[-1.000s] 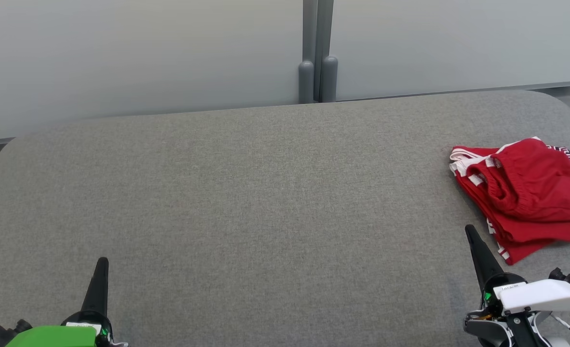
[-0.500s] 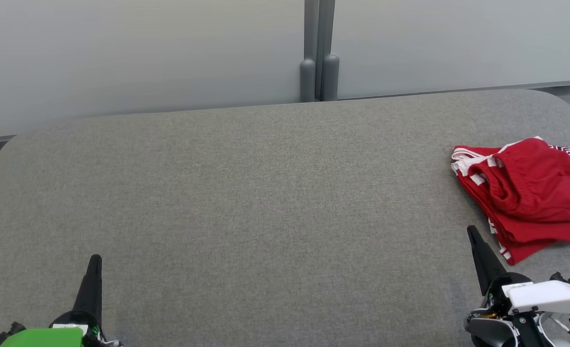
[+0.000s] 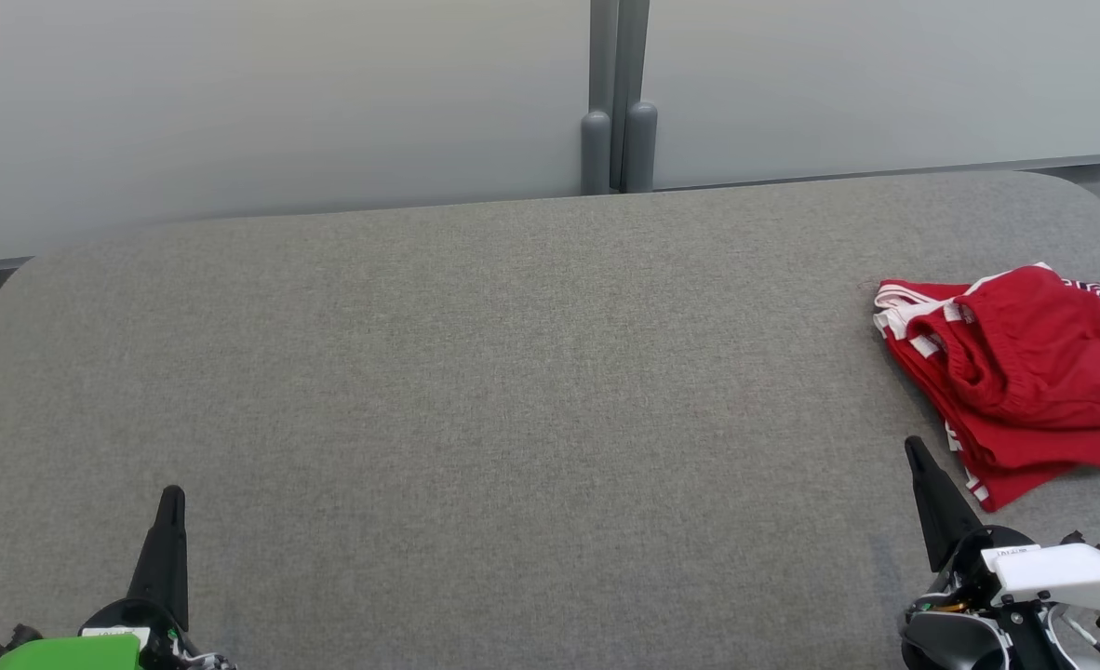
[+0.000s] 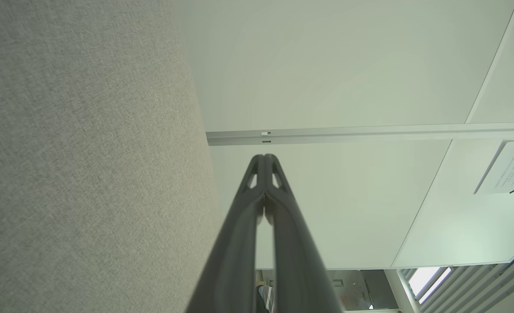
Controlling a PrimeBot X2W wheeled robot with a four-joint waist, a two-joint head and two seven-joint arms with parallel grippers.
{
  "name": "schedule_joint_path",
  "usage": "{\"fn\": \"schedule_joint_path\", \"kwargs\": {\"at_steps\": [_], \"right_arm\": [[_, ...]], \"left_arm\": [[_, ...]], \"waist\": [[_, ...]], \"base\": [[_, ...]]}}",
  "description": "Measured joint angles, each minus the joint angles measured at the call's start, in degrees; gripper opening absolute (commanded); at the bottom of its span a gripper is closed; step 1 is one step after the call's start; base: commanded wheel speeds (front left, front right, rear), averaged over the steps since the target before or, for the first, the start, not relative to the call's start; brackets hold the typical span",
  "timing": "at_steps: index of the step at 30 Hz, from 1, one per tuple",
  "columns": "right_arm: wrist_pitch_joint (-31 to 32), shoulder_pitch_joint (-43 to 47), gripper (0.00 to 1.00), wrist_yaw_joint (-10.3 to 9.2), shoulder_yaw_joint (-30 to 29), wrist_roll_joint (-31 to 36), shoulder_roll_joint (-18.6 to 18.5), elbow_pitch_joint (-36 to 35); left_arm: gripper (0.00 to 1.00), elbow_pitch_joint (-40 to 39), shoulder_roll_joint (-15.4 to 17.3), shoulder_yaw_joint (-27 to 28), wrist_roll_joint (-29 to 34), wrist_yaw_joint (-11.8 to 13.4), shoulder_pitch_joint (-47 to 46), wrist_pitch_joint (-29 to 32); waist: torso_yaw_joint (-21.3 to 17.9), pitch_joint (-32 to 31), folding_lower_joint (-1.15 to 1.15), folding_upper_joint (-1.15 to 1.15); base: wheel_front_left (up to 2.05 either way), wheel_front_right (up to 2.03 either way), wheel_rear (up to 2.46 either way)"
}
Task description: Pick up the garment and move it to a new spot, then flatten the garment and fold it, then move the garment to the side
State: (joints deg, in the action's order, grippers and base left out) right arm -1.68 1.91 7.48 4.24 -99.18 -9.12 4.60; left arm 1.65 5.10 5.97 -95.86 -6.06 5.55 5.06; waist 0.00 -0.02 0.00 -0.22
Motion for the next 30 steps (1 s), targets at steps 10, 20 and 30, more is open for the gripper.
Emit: {"fn": "schedule_joint_path", "kwargs": {"at_steps": [10,20,30], "right_arm": [[-0.01,0.04,0.0,0.0,0.09,-0.01,-0.1,0.01],[-0.01,0.05,0.0,0.0,0.15,-0.05,-0.16,0.0],[-0.07,0.05,0.0,0.0,0.22,-0.07,-0.21,0.0]], "left_arm": [[0.0,0.0,-0.09,0.09,0.0,0.0,-0.02,0.16],[0.0,0.0,-0.14,0.15,0.0,0.0,-0.02,0.18],[0.0,0.0,-0.21,0.22,0.01,0.0,-0.03,0.25]], "waist": [[0.0,0.0,0.0,0.0],[0.0,0.0,0.0,0.0],[0.0,0.0,0.0,0.0]], "base": [[0.0,0.0,0.0],[0.0,0.0,0.0],[0.0,0.0,0.0]]}}
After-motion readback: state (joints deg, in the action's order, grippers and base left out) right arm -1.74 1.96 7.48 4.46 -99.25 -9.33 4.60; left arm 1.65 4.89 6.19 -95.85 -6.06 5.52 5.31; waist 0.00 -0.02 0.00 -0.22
